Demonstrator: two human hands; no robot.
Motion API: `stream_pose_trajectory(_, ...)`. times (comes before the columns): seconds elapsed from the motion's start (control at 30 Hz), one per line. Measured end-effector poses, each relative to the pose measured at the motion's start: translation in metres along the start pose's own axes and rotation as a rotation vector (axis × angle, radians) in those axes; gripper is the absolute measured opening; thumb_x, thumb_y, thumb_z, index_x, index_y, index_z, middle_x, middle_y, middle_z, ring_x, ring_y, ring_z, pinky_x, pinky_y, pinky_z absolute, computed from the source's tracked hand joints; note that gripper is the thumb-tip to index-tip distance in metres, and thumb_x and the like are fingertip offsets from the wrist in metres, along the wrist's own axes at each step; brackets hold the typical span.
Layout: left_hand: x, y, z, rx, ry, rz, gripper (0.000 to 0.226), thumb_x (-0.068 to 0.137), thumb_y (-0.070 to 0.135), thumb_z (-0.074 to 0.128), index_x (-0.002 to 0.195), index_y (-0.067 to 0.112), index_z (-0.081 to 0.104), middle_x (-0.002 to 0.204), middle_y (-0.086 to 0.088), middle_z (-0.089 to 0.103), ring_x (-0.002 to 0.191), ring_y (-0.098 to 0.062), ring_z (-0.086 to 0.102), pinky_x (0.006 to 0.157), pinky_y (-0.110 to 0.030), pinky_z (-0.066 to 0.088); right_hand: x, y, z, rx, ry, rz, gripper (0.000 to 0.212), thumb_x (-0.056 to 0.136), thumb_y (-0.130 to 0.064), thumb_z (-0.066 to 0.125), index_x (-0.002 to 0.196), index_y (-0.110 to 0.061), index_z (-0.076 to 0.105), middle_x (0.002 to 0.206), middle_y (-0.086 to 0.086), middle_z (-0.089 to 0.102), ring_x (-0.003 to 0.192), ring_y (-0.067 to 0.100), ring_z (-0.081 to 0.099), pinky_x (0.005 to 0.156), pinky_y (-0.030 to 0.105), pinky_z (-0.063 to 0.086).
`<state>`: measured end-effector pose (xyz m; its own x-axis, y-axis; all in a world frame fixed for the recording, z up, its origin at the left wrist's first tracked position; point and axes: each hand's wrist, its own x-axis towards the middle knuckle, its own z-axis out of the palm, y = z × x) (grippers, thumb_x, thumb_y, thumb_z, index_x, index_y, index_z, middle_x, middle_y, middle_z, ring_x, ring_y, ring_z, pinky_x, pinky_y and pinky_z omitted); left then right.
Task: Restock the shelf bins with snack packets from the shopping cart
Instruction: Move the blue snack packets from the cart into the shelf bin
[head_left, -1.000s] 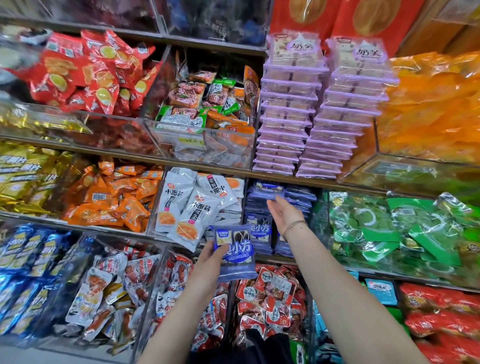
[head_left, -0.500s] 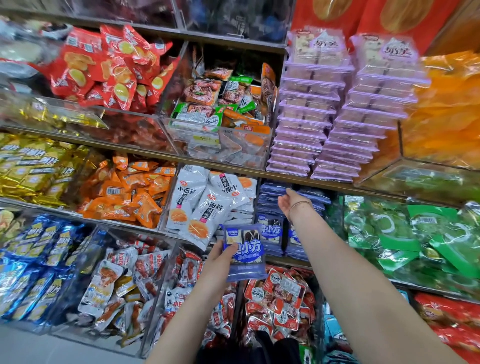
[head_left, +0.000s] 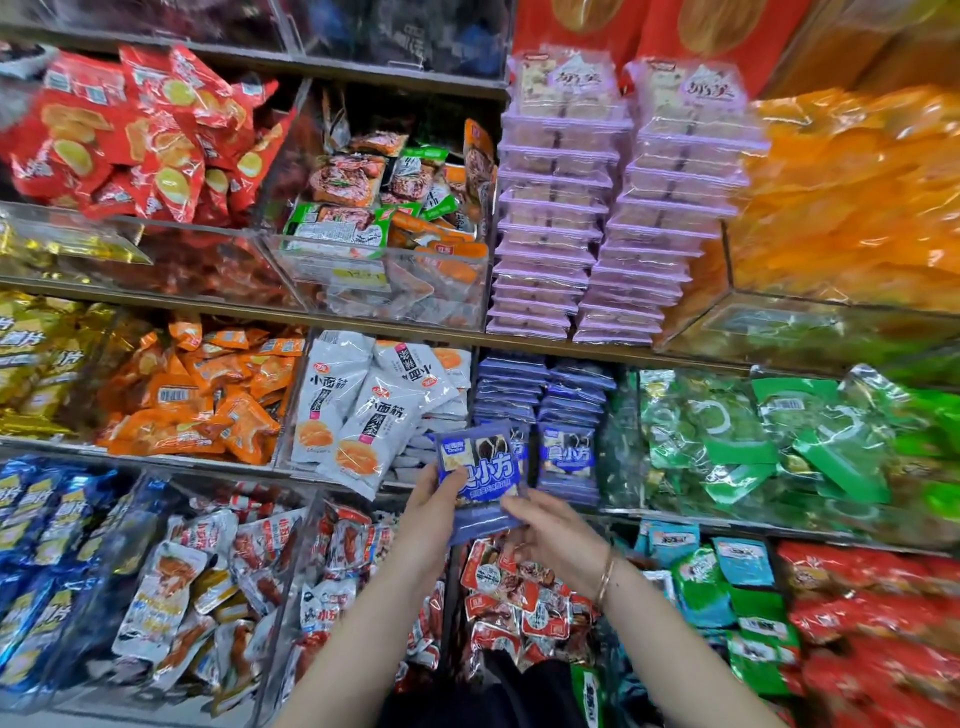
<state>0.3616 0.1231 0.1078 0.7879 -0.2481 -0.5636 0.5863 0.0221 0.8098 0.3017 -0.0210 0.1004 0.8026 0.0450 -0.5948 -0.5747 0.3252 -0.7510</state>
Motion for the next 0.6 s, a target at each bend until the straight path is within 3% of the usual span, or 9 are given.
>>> stream_pose_trajectory(0.13,0.001,0.000,0.012,0.319,-0.041,0.179,0.006,0.097,0.034,0.051,0.100,0.035,0.056,0.097,0.019,0.064,0.081,0.010,0.056,0.066,-0.011,0.040,-0.016,0.009,-0.005,0.113,0.136,-0.083,0.047,0.073,-0.030,0.071,0.109,-0.003,0.056,0.063,0.001,0.063,0.059,0.014,0.060,0.058,0.023,0.050)
stream_pose_trajectory(0.23,0.005,0.000,0.010,0.686,0.068,0.463,0.023,0.093,0.048,0.051,0.105,0.028,0.052,0.088,0.011,0.063,0.075,-0.002,0.059,0.062,-0.021,0.044,-0.016,0.010,-0.017,0.247,0.285,-0.106,0.047,0.084,-0.018,0.066,0.124,-0.005,0.045,0.057,0.005,0.061,0.053,0.015,0.057,0.054,0.024,0.049)
stream_pose_trajectory(0.33,0.017,0.003,0.001,0.997,0.250,0.750,0.028,0.091,0.046,0.052,0.095,0.019,0.058,0.080,0.005,0.059,0.078,-0.015,0.056,0.068,-0.034,0.047,-0.013,-0.002,-0.032,0.320,0.368,-0.143,0.041,0.085,-0.018,0.064,0.120,-0.009,0.047,0.059,0.005,0.060,0.052,0.013,0.056,0.051,0.022,0.049)
stream_pose_trajectory(0.43,0.034,0.001,-0.002,1.196,0.230,0.779,0.030,0.091,0.045,0.054,0.090,0.015,0.053,0.082,0.001,0.055,0.083,-0.020,0.050,0.073,-0.035,0.042,-0.006,-0.024,-0.043,0.342,0.393,-0.217,0.025,0.082,-0.023,0.062,0.097,-0.003,0.060,0.068,0.004,0.059,0.055,0.010,0.056,0.053,0.019,0.050)
stream_pose_trajectory(0.6,0.050,-0.010,-0.006,1.442,0.275,0.808,0.019,0.088,0.032,0.054,0.084,0.014,0.051,0.075,-0.002,0.056,0.072,-0.024,0.056,0.063,-0.034,0.041,0.022,-0.058,-0.051,0.432,0.494,-0.304,0.013,0.093,-0.017,0.055,0.093,-0.007,0.062,0.064,0.002,0.058,0.055,0.010,0.055,0.050,0.018,0.050)
